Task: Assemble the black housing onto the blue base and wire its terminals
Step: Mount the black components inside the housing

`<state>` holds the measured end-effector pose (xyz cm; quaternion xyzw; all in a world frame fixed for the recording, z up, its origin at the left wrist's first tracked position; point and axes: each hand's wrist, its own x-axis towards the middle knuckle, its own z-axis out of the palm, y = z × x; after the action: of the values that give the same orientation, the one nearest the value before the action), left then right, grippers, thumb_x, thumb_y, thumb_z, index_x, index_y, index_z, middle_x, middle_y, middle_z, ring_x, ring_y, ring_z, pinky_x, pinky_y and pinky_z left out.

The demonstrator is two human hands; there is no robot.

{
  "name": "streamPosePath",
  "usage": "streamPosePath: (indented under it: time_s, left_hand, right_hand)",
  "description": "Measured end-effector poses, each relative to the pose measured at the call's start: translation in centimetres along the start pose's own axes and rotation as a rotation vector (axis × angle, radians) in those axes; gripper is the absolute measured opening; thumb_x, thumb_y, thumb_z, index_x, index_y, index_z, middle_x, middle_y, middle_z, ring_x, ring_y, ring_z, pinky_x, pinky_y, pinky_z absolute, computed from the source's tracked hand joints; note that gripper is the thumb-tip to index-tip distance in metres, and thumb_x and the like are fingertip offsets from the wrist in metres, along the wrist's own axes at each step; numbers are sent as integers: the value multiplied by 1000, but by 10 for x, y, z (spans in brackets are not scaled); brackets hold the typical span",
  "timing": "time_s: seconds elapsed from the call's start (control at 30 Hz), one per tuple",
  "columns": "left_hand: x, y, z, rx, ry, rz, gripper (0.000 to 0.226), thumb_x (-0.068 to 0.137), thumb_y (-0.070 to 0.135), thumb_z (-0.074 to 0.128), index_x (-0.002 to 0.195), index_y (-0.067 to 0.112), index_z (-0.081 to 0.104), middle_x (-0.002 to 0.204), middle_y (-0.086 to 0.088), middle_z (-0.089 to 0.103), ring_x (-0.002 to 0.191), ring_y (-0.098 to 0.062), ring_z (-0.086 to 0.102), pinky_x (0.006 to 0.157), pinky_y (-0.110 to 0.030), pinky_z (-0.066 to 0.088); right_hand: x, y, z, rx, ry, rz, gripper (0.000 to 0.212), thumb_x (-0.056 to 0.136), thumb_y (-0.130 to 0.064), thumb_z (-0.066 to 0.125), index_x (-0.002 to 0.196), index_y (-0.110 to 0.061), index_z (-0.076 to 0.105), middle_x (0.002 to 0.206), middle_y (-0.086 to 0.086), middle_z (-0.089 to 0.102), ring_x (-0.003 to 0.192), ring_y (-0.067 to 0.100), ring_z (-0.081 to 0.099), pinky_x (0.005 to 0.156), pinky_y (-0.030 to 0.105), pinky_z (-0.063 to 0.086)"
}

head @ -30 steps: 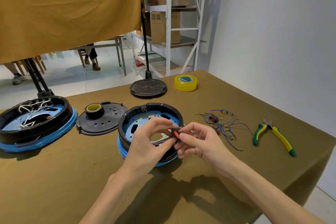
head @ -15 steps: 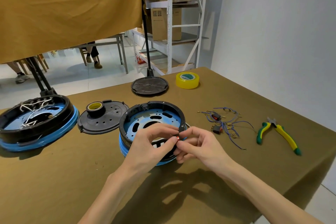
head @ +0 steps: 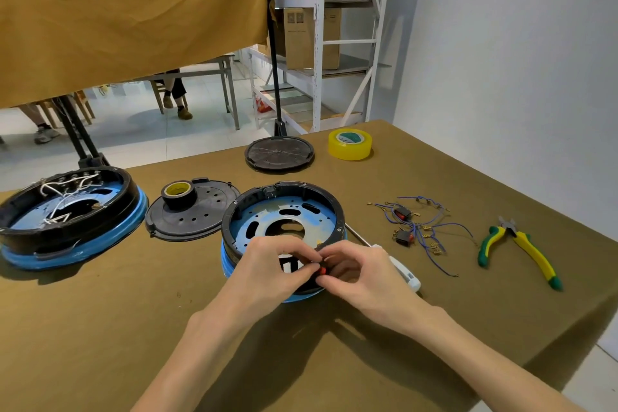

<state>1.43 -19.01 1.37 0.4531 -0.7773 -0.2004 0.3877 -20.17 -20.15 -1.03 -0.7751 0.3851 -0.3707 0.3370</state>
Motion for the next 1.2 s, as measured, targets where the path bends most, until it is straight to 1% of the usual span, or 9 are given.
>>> streamPosePath:
  time_s: [0.13,0.3,0.43,0.6,0.77,0.9,1.0,1.1,1.2]
  left_hand:
    - [0,-7,-6,87,8,-44,15,88,30,78,101,36,72,98,22,64,98,-6,61,82,-21,51]
    - [-1,-11,-7,115,-65,-59,29,86,35,75,114,37,68,107,26,58,104,4,56,83,-9,46]
    - [-1,-12,-8,155,-87,-57,38,84,36,76,121,35,67,108,25,60,105,2,55,89,-19,49]
    - [-2,-11,-2,197,-55,-42,40,82,39,80,119,37,63,108,25,61,107,1,54,90,-21,50]
    - [-4,-12,3,217,-35,-34,42,82,42,81,119,40,60,104,30,58,106,4,52,86,-19,50]
    - [-4,-15,6,239,-9,-38,46,84,42,80,124,37,60,107,27,57,104,4,54,89,-17,50]
    - [-2,-16,6,245,11,-48,38,87,44,77,121,32,67,104,24,59,100,5,56,86,-15,50]
    - [-2,-14,6,237,17,-54,32,87,42,76,117,30,72,103,19,65,99,1,59,88,-23,55]
    - [-3,-11,5,235,33,-57,33,89,43,75,119,31,73,108,18,71,103,0,62,91,-24,55]
  right_hand:
    - [-2,2,-1,-55,-30,-48,34,92,-22,75,125,-26,69,106,-17,73,97,10,72,82,29,61]
    - [0,-1,0,-162,-24,-137,28,93,-23,76,120,-20,73,104,-14,72,93,9,70,80,29,60]
    - [-2,-4,1,-255,30,-233,30,92,-19,76,122,-18,73,105,-14,71,90,3,68,79,24,59]
    - [1,-8,-4,-358,3,-276,31,92,-12,76,122,-16,73,104,-15,69,91,-5,63,83,23,57]
    - [9,-14,-9,-493,-41,-334,26,92,-11,76,118,-12,75,100,-2,73,86,6,65,79,30,59]
    - [14,-15,-14,-608,-101,-373,27,95,-16,74,121,-14,74,105,-1,71,90,12,68,79,30,59]
    - [17,-17,-18,-663,-123,-390,26,94,-20,75,119,-16,74,104,-3,69,86,12,67,71,28,59]
    - [20,-18,-17,-678,-124,-408,22,89,-21,80,109,-17,74,101,-3,65,78,11,65,64,28,58]
    - [20,-18,-16,-672,-106,-399,23,87,-22,80,107,-18,72,105,-3,61,82,10,62,65,27,57]
